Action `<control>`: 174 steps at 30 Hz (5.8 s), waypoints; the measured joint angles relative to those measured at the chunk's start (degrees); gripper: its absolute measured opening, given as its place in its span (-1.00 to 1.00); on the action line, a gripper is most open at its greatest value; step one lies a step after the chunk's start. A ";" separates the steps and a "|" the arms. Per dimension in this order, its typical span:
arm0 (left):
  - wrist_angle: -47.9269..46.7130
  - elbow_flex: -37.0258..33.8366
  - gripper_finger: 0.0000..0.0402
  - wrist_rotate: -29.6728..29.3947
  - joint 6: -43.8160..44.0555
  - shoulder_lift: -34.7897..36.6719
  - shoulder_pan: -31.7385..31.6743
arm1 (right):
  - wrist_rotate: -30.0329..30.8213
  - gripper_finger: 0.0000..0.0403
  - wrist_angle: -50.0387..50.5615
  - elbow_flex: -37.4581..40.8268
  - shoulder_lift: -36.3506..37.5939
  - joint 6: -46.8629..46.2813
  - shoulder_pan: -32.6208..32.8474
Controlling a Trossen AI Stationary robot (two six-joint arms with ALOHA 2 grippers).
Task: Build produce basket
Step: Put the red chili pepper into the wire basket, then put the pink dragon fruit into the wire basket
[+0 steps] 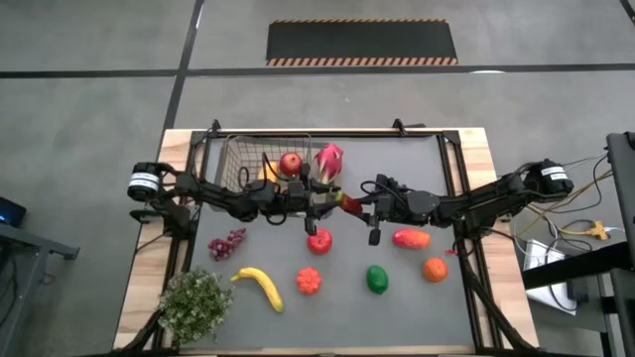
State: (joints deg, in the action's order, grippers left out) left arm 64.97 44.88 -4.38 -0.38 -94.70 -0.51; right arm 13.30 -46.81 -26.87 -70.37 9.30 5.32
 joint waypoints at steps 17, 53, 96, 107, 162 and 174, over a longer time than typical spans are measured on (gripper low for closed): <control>-1.27 -0.02 -0.44 0.00 -0.24 0.40 -0.26 | -0.06 0.33 0.64 -0.02 0.42 0.70 0.02; -71.91 -0.20 -0.45 -60.72 18.05 23.50 -10.77 | 11.23 0.66 3.56 -0.07 3.89 -4.83 0.02; -88.46 -0.26 -0.08 -52.41 41.60 18.95 -22.01 | 11.28 0.69 4.57 -0.02 3.87 -4.83 0.02; -88.55 -0.04 -0.08 -55.57 36.42 20.07 -22.06 | 11.26 0.68 4.82 0.02 3.85 -5.73 0.02; -68.52 5.77 -0.08 -37.31 -1.83 22.62 -0.13 | 10.27 0.64 46.50 -15.88 3.39 -11.07 -9.58; -68.40 6.08 -0.08 -37.51 -3.23 22.80 -0.11 | -5.03 0.63 51.74 -21.20 2.40 14.81 -21.52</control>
State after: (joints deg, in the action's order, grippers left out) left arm -3.43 50.96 -41.89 -3.62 -71.89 -0.62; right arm 8.27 4.93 -48.07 -67.97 24.11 -16.19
